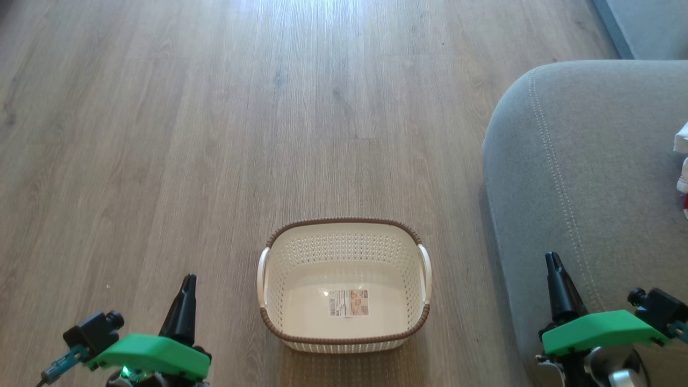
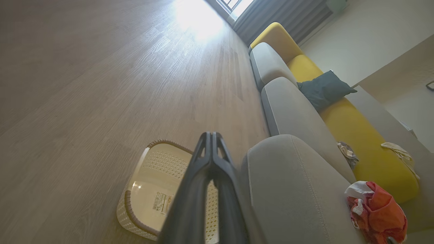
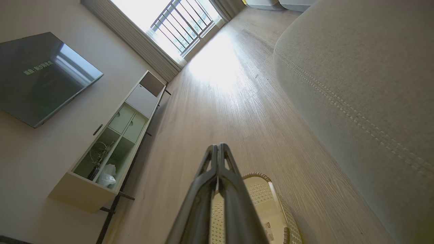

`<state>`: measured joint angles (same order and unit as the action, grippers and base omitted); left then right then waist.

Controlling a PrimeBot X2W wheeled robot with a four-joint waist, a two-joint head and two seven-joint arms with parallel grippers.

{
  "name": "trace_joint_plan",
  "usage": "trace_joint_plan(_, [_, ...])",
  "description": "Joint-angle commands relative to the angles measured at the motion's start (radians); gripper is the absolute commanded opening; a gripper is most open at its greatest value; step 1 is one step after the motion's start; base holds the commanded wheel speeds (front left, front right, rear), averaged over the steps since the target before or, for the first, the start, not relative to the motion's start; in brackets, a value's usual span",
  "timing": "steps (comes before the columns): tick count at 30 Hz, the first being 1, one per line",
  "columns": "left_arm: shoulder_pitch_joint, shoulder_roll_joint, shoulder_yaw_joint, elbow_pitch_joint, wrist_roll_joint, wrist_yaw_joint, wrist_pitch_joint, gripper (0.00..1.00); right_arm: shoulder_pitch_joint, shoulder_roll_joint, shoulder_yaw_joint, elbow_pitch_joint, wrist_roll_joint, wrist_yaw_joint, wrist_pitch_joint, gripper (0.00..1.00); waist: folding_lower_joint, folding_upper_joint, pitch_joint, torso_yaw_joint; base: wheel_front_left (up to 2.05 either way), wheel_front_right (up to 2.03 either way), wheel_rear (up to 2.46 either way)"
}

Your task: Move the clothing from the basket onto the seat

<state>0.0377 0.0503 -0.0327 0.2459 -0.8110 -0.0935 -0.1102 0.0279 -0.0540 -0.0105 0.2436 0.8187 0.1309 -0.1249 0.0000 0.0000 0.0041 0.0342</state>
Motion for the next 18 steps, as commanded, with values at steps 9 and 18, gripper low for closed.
trace_joint_plan(9, [-0.063, 0.0, 0.037, -0.023, -0.109, -0.009, 0.031, 0.0, -0.064, -0.015, -0.006, -0.025, 0.113, 0.0, 0.029, 0.0, 0.0, 0.0, 0.0, -0.004, 0.0, 0.0, 0.0])
trace_joint_plan(18, [-0.075, 0.0, 0.052, -0.02, -0.204, -0.013, 0.057, 0.0, -0.074, -0.016, -0.016, -0.021, 0.21, 0.0, 0.054, 0.0, 0.0, 0.0, 0.0, -0.008, 0.0, 0.0, 0.0])
